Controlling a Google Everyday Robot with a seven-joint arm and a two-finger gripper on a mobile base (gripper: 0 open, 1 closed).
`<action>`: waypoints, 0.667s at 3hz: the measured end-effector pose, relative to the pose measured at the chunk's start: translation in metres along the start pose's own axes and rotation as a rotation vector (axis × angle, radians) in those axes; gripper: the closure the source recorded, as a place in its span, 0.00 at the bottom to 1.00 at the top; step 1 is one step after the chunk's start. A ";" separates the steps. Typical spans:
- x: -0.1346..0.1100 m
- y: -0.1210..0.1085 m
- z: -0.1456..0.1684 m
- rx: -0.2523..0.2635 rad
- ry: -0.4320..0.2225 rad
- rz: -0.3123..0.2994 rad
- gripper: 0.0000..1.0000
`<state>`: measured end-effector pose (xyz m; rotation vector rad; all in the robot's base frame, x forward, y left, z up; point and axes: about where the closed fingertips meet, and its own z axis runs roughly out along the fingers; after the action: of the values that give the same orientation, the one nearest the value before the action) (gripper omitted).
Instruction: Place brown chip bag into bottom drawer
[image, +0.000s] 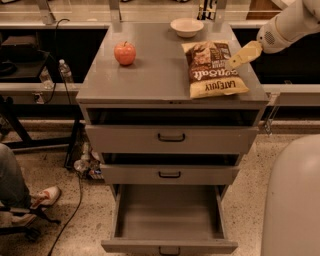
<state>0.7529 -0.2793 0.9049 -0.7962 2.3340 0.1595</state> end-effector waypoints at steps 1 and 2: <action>-0.007 0.014 0.014 -0.029 0.021 0.006 0.00; -0.015 0.029 0.026 -0.058 0.041 -0.009 0.00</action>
Offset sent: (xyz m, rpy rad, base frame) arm 0.0094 0.0578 -0.0103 0.0006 0.0837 0.0715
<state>0.7592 -0.2410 0.8912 -0.8456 2.3736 0.2101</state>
